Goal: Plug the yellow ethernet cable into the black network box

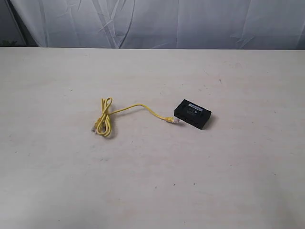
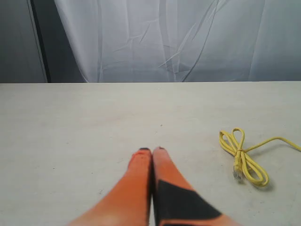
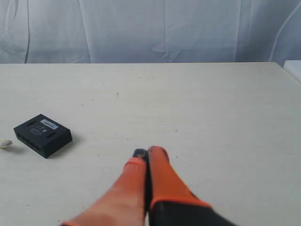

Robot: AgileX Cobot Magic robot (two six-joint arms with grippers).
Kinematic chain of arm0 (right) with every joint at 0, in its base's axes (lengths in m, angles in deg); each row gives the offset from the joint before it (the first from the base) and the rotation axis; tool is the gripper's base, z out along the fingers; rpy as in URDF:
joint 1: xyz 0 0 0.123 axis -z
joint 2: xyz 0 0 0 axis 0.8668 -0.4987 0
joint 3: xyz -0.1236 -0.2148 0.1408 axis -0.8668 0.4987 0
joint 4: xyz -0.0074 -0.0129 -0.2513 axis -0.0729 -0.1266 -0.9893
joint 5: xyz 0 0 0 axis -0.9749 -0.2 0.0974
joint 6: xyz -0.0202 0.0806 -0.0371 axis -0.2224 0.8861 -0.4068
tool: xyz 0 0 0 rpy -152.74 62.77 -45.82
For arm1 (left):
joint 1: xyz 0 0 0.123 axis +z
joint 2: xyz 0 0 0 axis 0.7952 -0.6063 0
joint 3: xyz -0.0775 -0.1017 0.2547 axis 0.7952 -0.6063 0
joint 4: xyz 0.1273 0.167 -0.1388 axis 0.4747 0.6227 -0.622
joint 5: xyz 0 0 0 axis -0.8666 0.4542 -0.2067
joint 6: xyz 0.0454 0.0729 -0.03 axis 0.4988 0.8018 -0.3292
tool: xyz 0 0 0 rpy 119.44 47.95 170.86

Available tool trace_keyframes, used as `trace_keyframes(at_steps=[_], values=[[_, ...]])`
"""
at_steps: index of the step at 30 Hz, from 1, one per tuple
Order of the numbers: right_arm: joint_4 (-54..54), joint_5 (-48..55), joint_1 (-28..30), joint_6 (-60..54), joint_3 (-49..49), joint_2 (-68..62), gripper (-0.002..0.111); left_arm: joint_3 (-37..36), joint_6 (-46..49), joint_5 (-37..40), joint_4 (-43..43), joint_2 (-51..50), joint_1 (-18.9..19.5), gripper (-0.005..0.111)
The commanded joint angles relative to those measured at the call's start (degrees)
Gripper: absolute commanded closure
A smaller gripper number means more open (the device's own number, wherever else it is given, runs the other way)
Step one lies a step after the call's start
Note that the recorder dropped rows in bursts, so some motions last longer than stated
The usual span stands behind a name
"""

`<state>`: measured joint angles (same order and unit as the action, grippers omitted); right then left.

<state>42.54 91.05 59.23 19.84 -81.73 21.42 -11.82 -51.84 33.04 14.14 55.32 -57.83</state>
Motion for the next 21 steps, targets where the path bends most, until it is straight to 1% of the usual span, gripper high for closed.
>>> trace_keyframes(at_steps=[1, 14, 18, 21], values=[[-0.06, -0.66, 0.37, 0.00, 0.14, 0.39, 0.109, -0.28, -0.06, -0.01, -0.06, 0.24, 0.24, 0.107], [-0.72, -1.03, 0.37, 0.00, 0.14, 0.39, 0.109, -0.28, -0.06, -0.39, -0.23, 0.24, 0.24, 0.107], [3.38, -8.94, 0.37, 0.00, 0.14, 0.39, 0.109, -0.28, -0.06, -0.62, -0.43, 0.24, 0.24, 0.107], [11.50, -18.89, 0.37, 0.13, 0.14, 0.39, 0.109, -0.28, -0.22, -0.62, -1.09, 0.24, 0.24, 0.107]])
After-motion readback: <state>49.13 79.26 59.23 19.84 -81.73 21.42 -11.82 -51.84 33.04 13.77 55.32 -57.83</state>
